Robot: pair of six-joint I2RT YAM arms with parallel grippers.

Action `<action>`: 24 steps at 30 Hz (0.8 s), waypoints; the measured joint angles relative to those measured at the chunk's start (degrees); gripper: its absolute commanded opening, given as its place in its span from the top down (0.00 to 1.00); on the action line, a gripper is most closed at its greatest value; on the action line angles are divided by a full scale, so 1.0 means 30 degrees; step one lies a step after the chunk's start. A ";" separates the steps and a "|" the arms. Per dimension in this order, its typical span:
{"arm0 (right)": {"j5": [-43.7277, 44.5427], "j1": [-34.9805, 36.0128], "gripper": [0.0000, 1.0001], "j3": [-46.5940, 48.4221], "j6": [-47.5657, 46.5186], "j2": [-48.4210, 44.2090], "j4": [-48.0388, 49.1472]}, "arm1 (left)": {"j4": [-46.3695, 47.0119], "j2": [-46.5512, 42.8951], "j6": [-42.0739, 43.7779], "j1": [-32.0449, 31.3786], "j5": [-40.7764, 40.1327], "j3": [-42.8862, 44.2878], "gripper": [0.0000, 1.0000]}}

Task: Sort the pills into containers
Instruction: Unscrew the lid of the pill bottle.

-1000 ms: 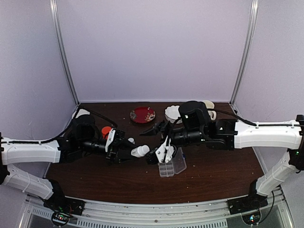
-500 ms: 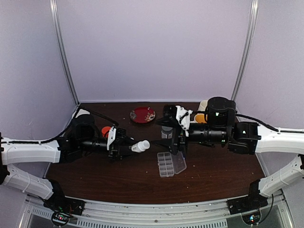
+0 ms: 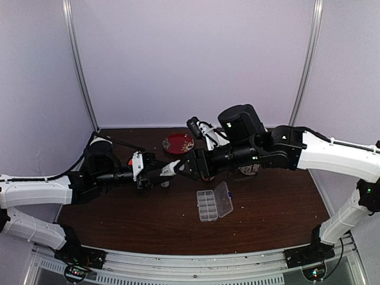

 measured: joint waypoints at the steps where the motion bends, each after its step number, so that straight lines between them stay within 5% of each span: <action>1: -0.0102 -0.0066 0.34 0.0029 0.0525 0.0117 -0.0364 | 0.0007 -0.0058 0.0095 -0.0007 -0.0175 0.0000 0.83; 24: -0.1013 -0.0393 0.56 0.1603 0.3024 0.1938 -0.1625 | 0.0117 -0.0168 0.0707 -0.0233 -0.0648 -0.0109 0.84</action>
